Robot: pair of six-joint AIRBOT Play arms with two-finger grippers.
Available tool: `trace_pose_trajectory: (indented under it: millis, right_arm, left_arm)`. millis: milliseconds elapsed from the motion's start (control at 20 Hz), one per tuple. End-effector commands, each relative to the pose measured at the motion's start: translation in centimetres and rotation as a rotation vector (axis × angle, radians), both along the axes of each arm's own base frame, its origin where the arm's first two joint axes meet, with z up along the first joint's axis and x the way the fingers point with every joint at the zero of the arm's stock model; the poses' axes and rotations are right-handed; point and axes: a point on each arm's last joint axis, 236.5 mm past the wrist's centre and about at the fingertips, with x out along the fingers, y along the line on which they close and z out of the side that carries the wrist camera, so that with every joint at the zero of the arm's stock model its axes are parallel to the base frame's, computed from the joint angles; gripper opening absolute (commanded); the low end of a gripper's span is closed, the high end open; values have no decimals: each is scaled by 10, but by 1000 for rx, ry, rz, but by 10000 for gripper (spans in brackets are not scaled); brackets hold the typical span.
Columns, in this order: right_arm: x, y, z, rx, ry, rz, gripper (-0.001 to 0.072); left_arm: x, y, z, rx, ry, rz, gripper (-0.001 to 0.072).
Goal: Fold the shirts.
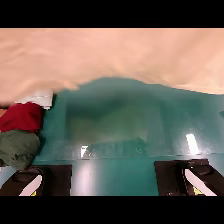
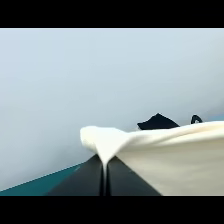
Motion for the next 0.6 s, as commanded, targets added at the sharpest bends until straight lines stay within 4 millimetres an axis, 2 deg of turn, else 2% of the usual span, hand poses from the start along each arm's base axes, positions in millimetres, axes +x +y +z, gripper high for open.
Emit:
trace_pose_trajectory:
  millis: [0,100,150,200,300,400,550]
  right_arm:
    - [4,-9,26,-8,-45,-38,14]
    - [33,-6,15,-11,1,-34,14]
    - [54,-5,0,-15,46,-34,14]
    - [76,-3,-23,-19,112,-33,13]
    - [119,1,-87,-35,285,-32,14]
    - [157,4,-163,-52,476,-29,16]
    - [199,7,-271,-79,709,-23,15]
  left_arm:
    - [3,0,-12,18,41,5,22]
    - [44,-4,-54,46,184,1,22]
    - [71,-8,-84,60,279,-3,22]
    - [97,-11,-118,75,378,-8,23]
    - [148,-17,-200,103,601,-19,23]
    - [189,-21,-291,121,818,-24,23]
    - [230,-22,-419,138,1066,-15,23]
